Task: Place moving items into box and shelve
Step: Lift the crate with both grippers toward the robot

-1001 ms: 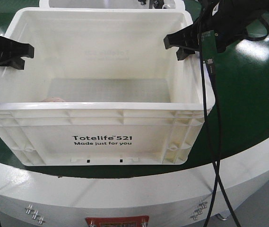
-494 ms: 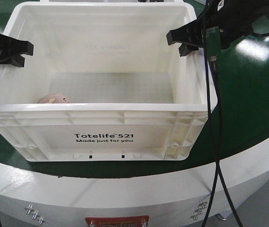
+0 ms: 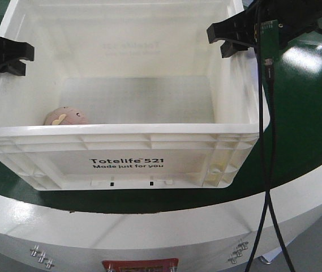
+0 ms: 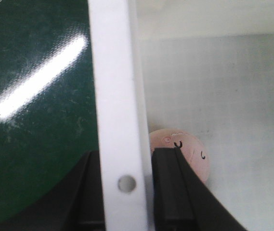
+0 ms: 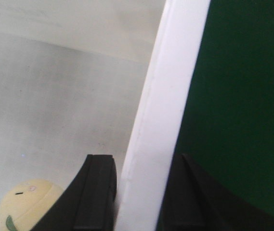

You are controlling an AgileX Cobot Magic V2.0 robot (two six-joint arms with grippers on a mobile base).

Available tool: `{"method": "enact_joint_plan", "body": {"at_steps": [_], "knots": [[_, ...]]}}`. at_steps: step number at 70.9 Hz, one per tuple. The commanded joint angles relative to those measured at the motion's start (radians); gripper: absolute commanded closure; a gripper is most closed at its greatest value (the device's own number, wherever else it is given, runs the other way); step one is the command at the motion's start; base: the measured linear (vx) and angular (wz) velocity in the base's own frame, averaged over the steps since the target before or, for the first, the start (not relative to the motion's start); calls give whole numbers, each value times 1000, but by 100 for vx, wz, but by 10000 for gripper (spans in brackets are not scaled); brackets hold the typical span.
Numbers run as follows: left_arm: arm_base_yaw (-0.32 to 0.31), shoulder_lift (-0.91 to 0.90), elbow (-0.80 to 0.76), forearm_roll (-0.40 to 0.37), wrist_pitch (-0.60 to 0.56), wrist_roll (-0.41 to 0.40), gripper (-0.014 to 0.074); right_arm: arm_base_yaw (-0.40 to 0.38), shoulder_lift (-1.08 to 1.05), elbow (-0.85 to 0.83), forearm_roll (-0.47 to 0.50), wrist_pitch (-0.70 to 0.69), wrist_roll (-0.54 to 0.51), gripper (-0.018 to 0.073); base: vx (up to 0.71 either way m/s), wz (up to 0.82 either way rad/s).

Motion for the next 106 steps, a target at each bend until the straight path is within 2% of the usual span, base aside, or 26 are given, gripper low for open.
{"method": "enact_joint_plan", "body": {"at_steps": [1,38,76,93,106], "knots": [[-1,-65,-42,-28,-96,-4,601,2,-65,-41,9,-71,-33,564,0,0],[-1,-130,-42,-30,-60,-4,601,2,-117,-41,49,-38,-33,564,0,0],[-2,-186,-42,-58,2,8,601,2,-150,-41,100,72,-30,564,0,0],[-2,-187,-42,-131,27,46,601,2,-164,-41,128,109,-30,564,0,0],[-2,-188,-42,-149,36,49,601,2,-170,-41,157,131,-30,564,0,0]]}}
